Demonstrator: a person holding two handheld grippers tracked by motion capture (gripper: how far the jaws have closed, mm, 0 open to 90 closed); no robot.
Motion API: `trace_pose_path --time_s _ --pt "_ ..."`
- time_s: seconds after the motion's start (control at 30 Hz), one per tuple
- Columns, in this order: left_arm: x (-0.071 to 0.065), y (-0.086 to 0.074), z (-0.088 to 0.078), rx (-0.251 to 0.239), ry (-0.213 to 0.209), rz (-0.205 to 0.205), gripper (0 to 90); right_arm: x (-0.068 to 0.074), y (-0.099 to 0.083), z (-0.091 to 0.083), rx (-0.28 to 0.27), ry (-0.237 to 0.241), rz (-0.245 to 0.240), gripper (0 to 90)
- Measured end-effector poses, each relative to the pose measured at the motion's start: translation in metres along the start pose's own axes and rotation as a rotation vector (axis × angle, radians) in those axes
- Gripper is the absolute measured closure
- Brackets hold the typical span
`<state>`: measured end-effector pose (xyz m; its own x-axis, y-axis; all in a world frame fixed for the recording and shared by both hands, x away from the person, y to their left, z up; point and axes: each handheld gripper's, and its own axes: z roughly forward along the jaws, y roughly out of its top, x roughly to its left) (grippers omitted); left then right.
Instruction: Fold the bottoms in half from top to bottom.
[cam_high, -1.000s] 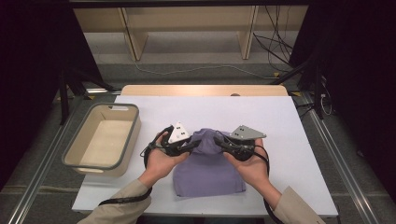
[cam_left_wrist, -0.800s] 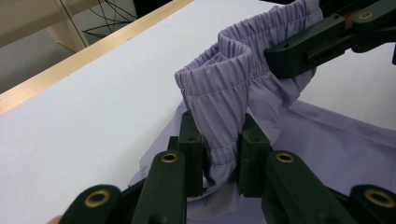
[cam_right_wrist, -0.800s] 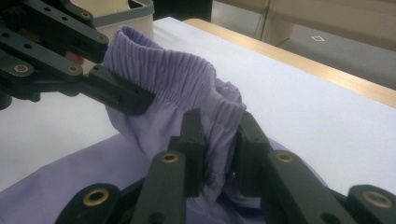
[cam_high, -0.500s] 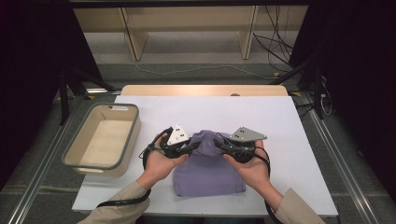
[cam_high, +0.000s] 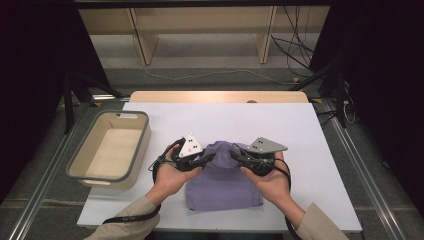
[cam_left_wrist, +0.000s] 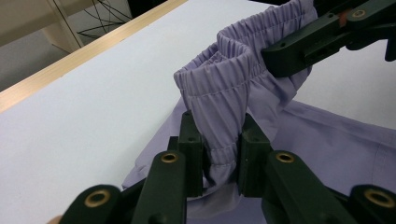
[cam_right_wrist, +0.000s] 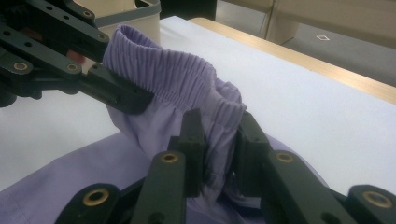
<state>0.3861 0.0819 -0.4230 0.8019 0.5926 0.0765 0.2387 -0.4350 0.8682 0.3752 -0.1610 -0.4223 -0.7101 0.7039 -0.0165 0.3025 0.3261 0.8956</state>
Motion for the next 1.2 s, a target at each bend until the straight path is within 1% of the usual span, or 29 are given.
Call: trace_pose_path --time_s 0.03,0.13,0.63,1.2 --pt "-0.0002 -0.0002 -0.0001 0.0 0.0 0.0 75.2 -0.0001 -0.0002 -0.0003 0.001 0.002 -0.005 76.5" --pt "-0.0009 -0.0007 -0.0006 0.002 0.0 0.003 75.2 0.0008 -0.0007 -0.0012 0.006 0.008 0.001 76.4" --pt "-0.0052 -0.0018 -0.0035 0.006 -0.005 0.021 75.2 0.0038 -0.0027 -0.0046 0.004 0.015 -0.006 76.4" --pt "-0.0097 -0.0043 -0.0049 0.021 -0.013 0.039 75.1 0.0062 -0.0058 -0.008 0.023 0.03 -0.009 76.3"
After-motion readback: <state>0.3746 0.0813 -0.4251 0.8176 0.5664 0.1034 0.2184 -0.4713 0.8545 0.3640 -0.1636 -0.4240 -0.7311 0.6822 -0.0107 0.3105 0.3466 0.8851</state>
